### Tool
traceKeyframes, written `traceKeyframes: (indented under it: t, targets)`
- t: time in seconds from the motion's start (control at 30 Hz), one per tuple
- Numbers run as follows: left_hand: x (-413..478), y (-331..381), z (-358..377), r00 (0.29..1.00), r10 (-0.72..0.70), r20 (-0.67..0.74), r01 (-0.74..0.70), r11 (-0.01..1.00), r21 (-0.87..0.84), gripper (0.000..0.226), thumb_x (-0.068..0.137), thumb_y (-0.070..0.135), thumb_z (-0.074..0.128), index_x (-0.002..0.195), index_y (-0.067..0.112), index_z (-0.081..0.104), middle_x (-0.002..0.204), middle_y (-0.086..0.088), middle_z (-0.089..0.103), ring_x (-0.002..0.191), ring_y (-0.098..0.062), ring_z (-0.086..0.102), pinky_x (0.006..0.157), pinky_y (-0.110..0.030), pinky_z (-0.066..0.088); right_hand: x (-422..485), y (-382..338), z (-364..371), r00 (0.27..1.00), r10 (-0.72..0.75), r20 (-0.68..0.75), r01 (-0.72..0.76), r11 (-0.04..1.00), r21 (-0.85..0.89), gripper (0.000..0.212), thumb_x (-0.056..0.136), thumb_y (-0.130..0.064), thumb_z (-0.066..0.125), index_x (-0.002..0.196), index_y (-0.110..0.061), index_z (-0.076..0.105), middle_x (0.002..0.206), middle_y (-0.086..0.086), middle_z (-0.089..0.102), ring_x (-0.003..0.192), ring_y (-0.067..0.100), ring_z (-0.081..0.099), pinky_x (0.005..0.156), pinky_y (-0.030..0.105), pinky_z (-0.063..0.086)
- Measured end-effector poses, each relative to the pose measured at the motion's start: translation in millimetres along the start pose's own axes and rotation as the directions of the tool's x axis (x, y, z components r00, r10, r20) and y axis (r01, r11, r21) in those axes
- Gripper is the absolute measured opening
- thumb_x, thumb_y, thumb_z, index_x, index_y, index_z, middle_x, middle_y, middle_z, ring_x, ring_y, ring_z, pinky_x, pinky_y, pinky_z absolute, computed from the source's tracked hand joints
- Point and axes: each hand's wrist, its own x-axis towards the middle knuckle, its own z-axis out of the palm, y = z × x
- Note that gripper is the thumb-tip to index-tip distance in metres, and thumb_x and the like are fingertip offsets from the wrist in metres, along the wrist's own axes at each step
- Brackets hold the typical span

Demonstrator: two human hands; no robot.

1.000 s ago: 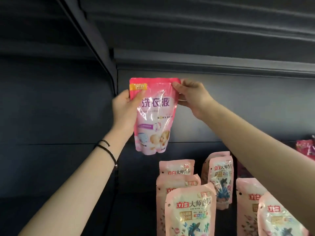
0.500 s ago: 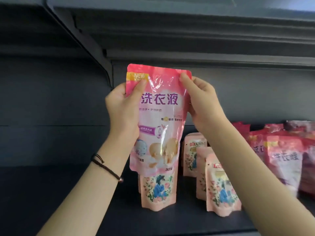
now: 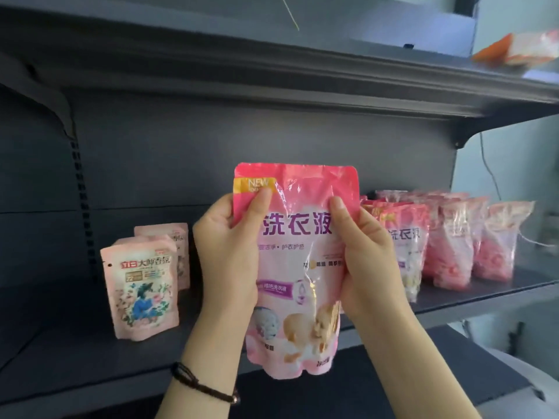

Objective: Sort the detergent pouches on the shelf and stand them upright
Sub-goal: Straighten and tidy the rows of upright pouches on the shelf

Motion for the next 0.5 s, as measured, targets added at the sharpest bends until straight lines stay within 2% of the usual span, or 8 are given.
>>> traceKeyframes:
  t: [0.1, 0.17, 0.33, 0.43, 0.5]
  targets:
    - [-10, -16, 26, 0.999, -0.031, 0.042, 0.03, 0.999, 0.028, 0.013, 0.08, 0.034, 0.074, 0.076, 0.022, 0.074, 0.078, -0.004, 0.071, 0.074, -0.021, 0.064, 0.072, -0.048, 0.056, 2, -6, -32, 0.999, -0.013, -0.048, 0.013, 1.0, 0.003, 0.017, 0.086, -0.031, 0.065, 0.089, -0.017, 0.074, 0.097, 0.018, 0.071, 0.085, 0.031, 0.067, 0.083, 0.051, 0.055]
    - [-12, -30, 43, 0.997, -0.057, 0.047, 0.057, 0.998, 0.0, 0.012, 0.077, 0.035, 0.075, 0.077, 0.022, 0.074, 0.081, -0.007, 0.071, 0.078, -0.023, 0.063, 0.079, -0.053, 0.055, 9, -7, -51, 0.998, -0.012, -0.06, 0.013, 1.0, 0.003, 0.019, 0.084, -0.031, 0.066, 0.09, -0.015, 0.073, 0.098, 0.02, 0.071, 0.085, 0.032, 0.066, 0.083, 0.051, 0.054]
    - [-6, -67, 76, 0.997, -0.054, 0.058, 0.057, 0.997, -0.054, 0.01, 0.079, 0.03, 0.074, 0.081, 0.02, 0.075, 0.084, -0.011, 0.069, 0.081, -0.023, 0.061, 0.083, -0.051, 0.053, 38, -3, -91, 0.998, -0.035, -0.05, 0.034, 0.999, -0.019, 0.018, 0.086, -0.029, 0.065, 0.091, -0.013, 0.072, 0.091, 0.015, 0.072, 0.078, 0.026, 0.068, 0.075, 0.043, 0.058]
    - [2, -90, 94, 0.997, -0.031, 0.073, 0.036, 0.997, -0.073, 0.011, 0.081, 0.027, 0.074, 0.082, 0.016, 0.073, 0.084, -0.013, 0.067, 0.08, -0.024, 0.059, 0.078, -0.047, 0.052, 57, 1, -113, 0.998, -0.045, -0.051, 0.045, 0.999, -0.014, 0.016, 0.086, -0.028, 0.065, 0.088, -0.014, 0.072, 0.09, 0.014, 0.071, 0.08, 0.028, 0.067, 0.078, 0.045, 0.057]
    - [5, -103, 108, 0.997, -0.016, 0.081, 0.022, 0.997, -0.07, 0.008, 0.082, 0.025, 0.073, 0.082, 0.017, 0.073, 0.082, -0.007, 0.07, 0.079, -0.021, 0.063, 0.076, -0.042, 0.054, 69, 2, -127, 0.997, -0.054, -0.06, 0.053, 0.998, -0.019, 0.015, 0.086, -0.028, 0.065, 0.086, -0.014, 0.072, 0.09, 0.013, 0.071, 0.08, 0.027, 0.066, 0.08, 0.046, 0.056]
